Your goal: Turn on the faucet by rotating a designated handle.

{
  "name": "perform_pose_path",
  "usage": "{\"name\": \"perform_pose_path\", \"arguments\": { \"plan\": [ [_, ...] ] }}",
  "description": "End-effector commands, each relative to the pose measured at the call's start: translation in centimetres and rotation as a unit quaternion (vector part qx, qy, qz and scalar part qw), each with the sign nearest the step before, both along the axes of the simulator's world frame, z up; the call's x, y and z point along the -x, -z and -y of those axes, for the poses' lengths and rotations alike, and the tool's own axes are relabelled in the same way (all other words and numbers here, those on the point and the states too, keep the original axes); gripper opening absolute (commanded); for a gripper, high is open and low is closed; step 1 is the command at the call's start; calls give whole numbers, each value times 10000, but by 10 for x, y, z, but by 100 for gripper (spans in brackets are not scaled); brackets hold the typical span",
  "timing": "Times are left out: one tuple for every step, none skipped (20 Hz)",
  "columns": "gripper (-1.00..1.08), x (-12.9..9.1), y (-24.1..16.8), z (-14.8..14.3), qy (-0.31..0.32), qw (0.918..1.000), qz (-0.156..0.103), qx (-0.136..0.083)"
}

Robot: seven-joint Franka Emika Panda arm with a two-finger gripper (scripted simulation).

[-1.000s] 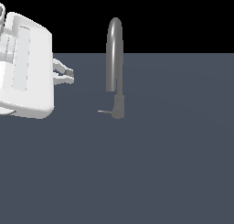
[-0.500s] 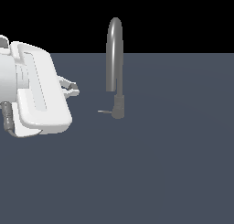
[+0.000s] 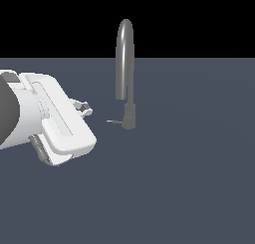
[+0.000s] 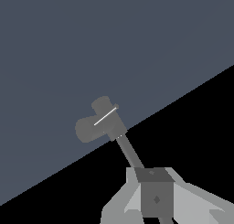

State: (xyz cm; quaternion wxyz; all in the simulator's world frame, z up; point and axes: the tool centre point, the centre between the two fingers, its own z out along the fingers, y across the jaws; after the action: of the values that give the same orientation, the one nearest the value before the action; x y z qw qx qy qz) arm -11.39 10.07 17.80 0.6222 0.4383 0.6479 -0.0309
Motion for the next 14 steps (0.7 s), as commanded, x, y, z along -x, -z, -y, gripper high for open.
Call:
{"name": "perform_pose_path", "arguments": {
  "plan": [
    [-100, -3, 8, 2, -200, 9996, 6, 183],
    [-100, -4, 11, 3, -276, 9993, 7, 257],
    [-100, -5, 15, 4, -353, 9988, 8, 331],
    [-100, -6, 18, 5, -428, 9983, 9, 405],
    [-100, -7, 21, 6, -504, 9976, 10, 478],
    [-100, -8, 24, 7, -579, 9968, 11, 552],
    [-100, -9, 27, 8, -654, 9959, 12, 625],
    [-100, -10, 30, 9, -729, 9949, 13, 699],
    [-100, -11, 33, 10, -803, 9938, 14, 772],
    [-100, -12, 36, 11, -876, 9926, 15, 845],
    [-100, -14, 39, 13, -949, 9912, 16, 919],
    [-100, -15, 42, 14, -1022, 9898, 17, 991],
    [-100, -16, 45, 15, -1094, 9883, 18, 1064],
    [-100, -17, 48, 17, -1165, 9867, 18, 1136]
  ]
}}
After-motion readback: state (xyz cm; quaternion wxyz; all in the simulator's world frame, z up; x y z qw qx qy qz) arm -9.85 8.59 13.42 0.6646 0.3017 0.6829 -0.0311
